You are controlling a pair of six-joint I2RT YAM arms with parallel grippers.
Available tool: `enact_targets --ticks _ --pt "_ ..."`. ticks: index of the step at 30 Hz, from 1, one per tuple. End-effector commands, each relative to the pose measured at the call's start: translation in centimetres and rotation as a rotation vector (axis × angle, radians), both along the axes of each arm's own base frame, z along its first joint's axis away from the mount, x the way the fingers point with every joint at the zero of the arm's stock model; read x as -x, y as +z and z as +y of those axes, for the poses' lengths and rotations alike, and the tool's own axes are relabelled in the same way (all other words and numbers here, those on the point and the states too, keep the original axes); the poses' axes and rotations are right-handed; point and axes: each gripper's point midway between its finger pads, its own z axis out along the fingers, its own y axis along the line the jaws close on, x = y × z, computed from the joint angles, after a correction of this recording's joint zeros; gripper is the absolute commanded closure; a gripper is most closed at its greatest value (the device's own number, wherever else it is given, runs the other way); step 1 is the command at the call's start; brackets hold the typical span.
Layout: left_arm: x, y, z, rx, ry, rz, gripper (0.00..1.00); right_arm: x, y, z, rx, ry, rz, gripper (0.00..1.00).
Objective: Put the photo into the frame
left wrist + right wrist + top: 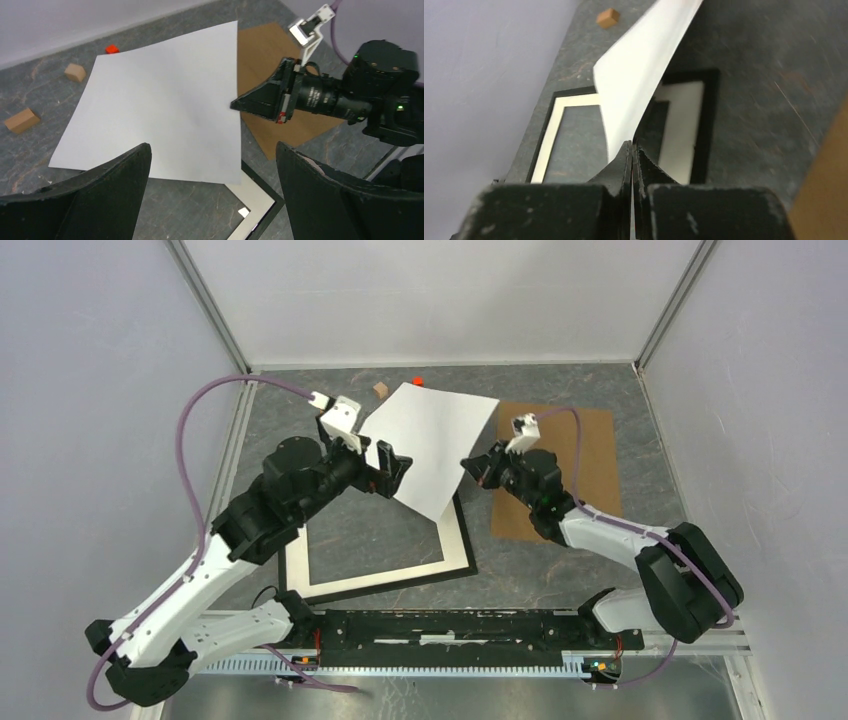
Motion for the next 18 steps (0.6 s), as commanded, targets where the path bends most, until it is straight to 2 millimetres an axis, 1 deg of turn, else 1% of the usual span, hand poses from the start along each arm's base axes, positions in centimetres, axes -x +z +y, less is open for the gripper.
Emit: enact_targets --ticks 1,3,6,8,10,12,14,16,18 --pt "2.2 9.5 2.0 0.193 -0.008 -0.152 0.00 0.0 5.6 3.6 0.145 0.198 -0.128 1.00" --pt "3.1 11.8 2.7 0.243 -0.011 -0.174 0.00 0.3 9.5 6.0 0.138 0.265 -0.190 1.00" --pt "5.0 15.3 3.4 0.331 -0.052 -0.206 0.00 1.6 13.9 10.2 0.099 0.389 -0.242 1.00" --pt "6.4 17.6 3.8 0.384 -0.094 -0.233 0.00 2.8 16.1 13.0 0.063 0.475 -0.261 1.00" --pt "7.6 19.5 4.4 0.427 -0.120 -0.260 0.00 4.1 17.9 15.9 0.034 0.557 -0.265 1.00" --pt "8.3 20.8 5.1 0.454 -0.123 -0.283 0.00 5.6 19.7 18.5 -0.007 0.643 -0.270 1.00" --pt "8.7 21.7 5.7 0.473 -0.113 -0.301 0.00 7.1 21.8 20.3 -0.052 0.707 -0.281 1.00" --pt "8.8 22.2 6.2 0.485 -0.098 -0.311 0.00 8.4 23.7 21.6 -0.091 0.759 -0.297 1.00" --pt "8.9 22.5 6.5 0.494 -0.091 -0.315 0.00 9.6 25.5 22.1 -0.153 0.808 -0.300 1.00"
